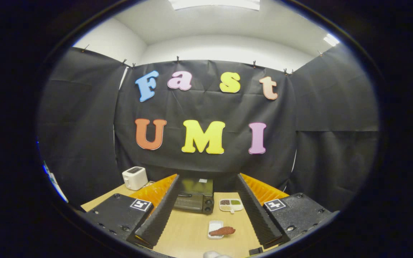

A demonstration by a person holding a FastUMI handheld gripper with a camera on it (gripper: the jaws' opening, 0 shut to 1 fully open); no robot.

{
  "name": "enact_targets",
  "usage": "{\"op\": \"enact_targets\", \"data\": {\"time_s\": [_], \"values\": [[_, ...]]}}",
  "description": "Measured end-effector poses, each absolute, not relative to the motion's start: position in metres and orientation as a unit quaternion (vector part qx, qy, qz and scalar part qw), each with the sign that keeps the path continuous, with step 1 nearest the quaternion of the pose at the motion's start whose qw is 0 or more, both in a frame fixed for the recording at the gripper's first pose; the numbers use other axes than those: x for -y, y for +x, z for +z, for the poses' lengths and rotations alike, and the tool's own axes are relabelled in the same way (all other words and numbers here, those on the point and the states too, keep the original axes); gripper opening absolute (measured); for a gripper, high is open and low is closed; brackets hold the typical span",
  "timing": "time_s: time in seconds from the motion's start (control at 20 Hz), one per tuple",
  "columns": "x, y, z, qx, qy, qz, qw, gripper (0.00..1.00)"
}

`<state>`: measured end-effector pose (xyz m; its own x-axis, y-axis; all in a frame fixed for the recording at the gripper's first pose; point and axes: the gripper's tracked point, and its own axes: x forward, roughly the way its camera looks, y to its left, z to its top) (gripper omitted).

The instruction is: Open the toaster oven, put the food inside, and close the toaster oven door.

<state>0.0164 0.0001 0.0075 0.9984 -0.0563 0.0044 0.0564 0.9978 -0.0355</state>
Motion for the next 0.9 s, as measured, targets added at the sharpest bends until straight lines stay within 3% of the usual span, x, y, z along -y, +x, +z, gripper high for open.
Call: {"op": "enact_targets", "data": {"time_s": [0.4, 0.9], "values": [[-0.027, 0.105, -0.023, -0.013, -0.019, -0.032, 0.999, 0.99], [-0.085, 0.256, -0.122, -0.047, -0.006, 0.000, 0.999, 0.99]]}}
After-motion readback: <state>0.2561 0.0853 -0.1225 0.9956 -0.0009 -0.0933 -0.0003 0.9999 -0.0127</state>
